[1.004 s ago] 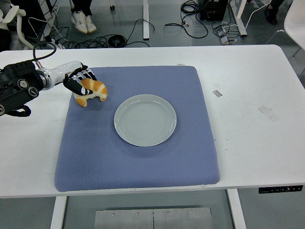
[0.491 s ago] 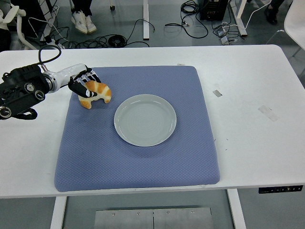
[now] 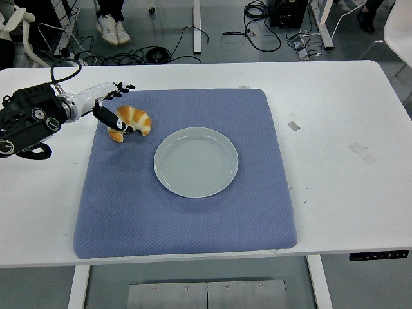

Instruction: Place the bread on the table

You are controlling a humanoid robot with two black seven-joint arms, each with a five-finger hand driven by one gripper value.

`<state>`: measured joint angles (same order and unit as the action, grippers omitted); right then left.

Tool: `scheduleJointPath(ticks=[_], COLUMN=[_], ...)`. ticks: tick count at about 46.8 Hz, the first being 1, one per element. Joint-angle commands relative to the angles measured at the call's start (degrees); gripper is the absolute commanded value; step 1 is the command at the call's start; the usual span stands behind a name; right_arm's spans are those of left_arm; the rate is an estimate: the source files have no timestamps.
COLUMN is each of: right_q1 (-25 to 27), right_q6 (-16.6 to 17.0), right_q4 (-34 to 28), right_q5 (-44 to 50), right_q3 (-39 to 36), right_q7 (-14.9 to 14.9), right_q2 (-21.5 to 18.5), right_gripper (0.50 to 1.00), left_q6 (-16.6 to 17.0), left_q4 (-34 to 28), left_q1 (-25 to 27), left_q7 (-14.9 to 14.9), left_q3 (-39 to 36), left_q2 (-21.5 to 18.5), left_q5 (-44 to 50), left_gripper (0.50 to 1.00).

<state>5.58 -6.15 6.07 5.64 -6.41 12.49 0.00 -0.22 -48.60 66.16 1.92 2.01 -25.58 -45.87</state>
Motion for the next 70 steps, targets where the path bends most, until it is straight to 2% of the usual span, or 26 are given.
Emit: scheduleJointPath(ticks=[1,12,20,30,32,36,38,42,49,54,64,70], right_q1=[0.0,0.0,0.0,0.0,0.0,0.0,0.0,0.0,0.0,0.0,0.0,0.0], right_q6=[0.0,0.0,0.0,0.0,0.0,0.0,0.0,0.0,0.0,0.0,0.0,0.0], right_q4=[0.0,0.0,0.0,0.0,0.0,0.0,0.0,0.0,0.0,0.0,0.0,0.0], right_q5=[0.1,0.1,0.1,0.1,0.1,0.1,0.0,0.1,0.0,0.0,0.0,0.0], right_q3=[0.0,0.0,0.1,0.0,0.0,0.0,0.0,0.0,0.0,0.0,0.0,0.0], right_q7=[0.0,0.0,0.0,0.0,0.0,0.0,0.0,0.0,0.0,0.0,0.0,0.0], right_q2=[0.0,0.0,0.0,0.0,0.0,0.0,0.0,0.0,0.0,0.0,0.0,0.0], right_gripper=[1.000,1.000,1.000,1.000,1.000,1.000,1.000,1.000,1.000,1.000,1.000,1.000], left_q6=[0.0,0.8,0.8,0.2,-0.9,-8.5,-10.6,-10.4,-11.0,-13.3,-17.3,-19.4], left_q4=[0.0,0.4,0.8,1.4,1.4,1.8,3.0,5.6,8.5,9.6,19.1,22.4], left_q1=[-0.1,-0.3,-0.6,-3.1,-3.6,-3.8,-3.8,-3.4,-3.1,-3.3,-3.9,-5.0], left_q7=[0.0,-0.3,-0.8,-0.7,-0.6,-0.1,-0.1,-0.1,-0.2,-0.1,-0.1,-0.1], left_q3=[1.7,9.9,12.5,21.0,22.9,26.7,27.5,27.5,28.8,31.1,34.4,38.8], left_q2=[-0.1,-0.3,-0.4,-1.6,-2.5,-2.8,-2.5,-2.4,-2.2,-1.1,4.6,7.7], left_q5=[0.0,0.2,1.7,10.7,13.1,21.0,25.7,31.2,33.1,35.9,43.8,47.3], left_gripper=[0.980,0.980,0.980,0.981,0.981,0.981,0.981,0.981,0.981,0.981,0.981,0.981])
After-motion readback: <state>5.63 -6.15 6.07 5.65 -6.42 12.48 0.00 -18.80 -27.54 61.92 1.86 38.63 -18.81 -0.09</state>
